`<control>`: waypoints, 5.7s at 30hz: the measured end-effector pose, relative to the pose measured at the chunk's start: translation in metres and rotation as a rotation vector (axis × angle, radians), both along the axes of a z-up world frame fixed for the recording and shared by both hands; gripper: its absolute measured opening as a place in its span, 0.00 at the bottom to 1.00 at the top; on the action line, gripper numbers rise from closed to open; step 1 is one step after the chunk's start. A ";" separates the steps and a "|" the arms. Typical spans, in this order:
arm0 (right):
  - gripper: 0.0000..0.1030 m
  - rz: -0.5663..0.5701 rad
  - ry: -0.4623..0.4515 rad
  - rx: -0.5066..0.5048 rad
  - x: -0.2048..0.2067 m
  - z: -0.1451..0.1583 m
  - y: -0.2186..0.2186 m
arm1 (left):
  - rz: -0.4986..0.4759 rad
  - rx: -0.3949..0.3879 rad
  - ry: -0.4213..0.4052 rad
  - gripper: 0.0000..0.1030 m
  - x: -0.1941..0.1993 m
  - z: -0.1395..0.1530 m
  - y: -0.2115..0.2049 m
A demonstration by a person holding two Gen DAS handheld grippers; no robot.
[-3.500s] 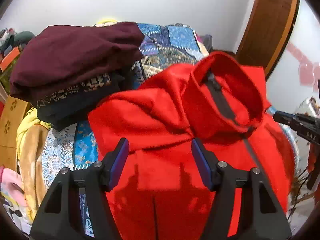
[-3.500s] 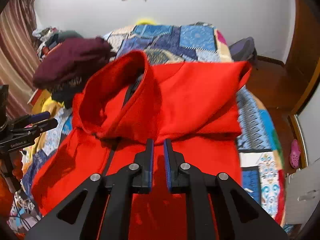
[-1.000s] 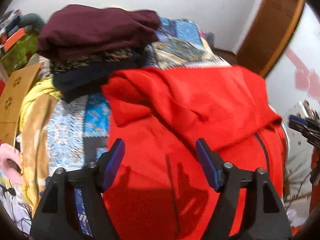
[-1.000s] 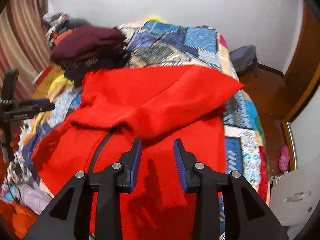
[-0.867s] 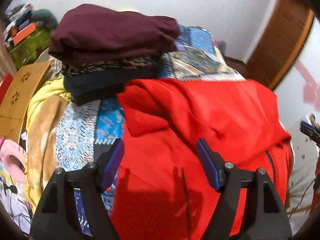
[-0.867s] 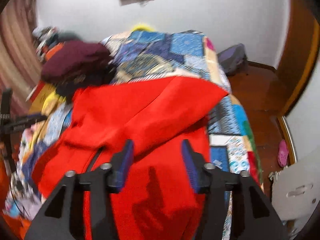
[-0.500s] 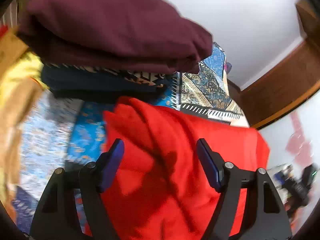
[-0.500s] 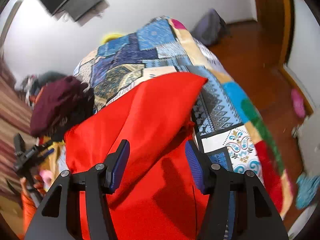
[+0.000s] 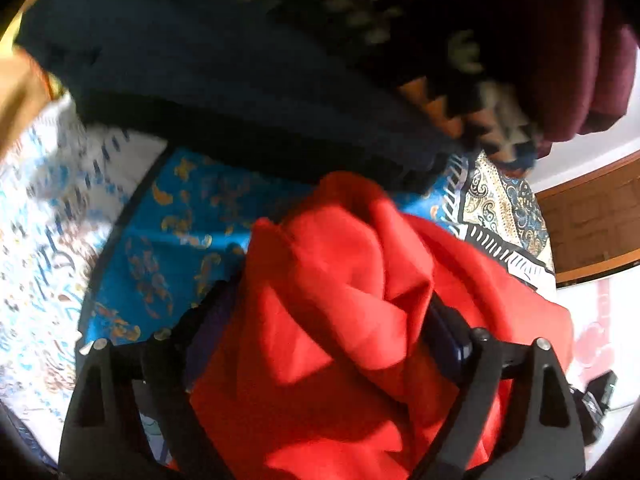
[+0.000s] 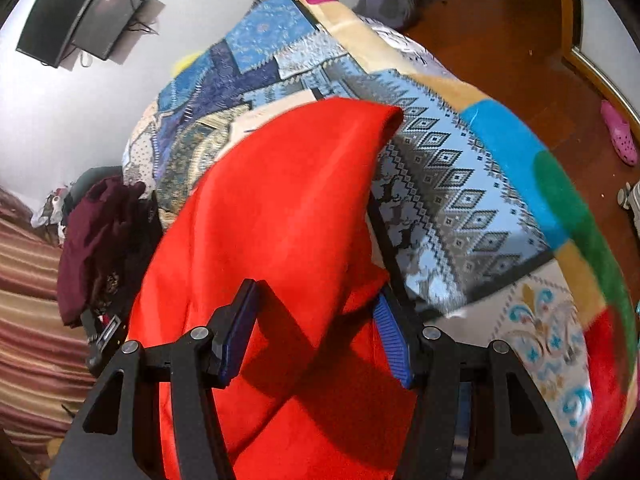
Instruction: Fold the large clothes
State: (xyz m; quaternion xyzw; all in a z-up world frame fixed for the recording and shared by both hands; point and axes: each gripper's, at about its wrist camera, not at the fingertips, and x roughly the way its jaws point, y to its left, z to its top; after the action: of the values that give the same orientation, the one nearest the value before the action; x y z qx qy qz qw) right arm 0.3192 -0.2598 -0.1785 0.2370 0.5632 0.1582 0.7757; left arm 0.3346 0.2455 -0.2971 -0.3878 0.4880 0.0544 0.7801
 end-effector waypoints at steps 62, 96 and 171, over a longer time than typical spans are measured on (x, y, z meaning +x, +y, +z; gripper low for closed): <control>0.49 0.200 -0.474 -0.399 -0.069 0.105 0.048 | -0.144 0.615 -0.098 0.55 -0.078 0.139 -0.019; 0.65 0.212 -0.266 -0.344 -0.149 0.017 0.018 | -0.226 0.101 0.197 0.89 -0.170 0.008 -0.015; 0.51 0.156 -0.182 -0.263 -0.137 0.043 -0.005 | -0.306 0.100 0.096 0.13 -0.164 0.028 -0.038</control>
State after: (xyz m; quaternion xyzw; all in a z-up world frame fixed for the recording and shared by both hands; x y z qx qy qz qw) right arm 0.1818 -0.2645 -0.1359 0.0740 0.5232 0.1637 0.8331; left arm 0.1706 0.2073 -0.2696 -0.2664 0.5749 -0.0224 0.7734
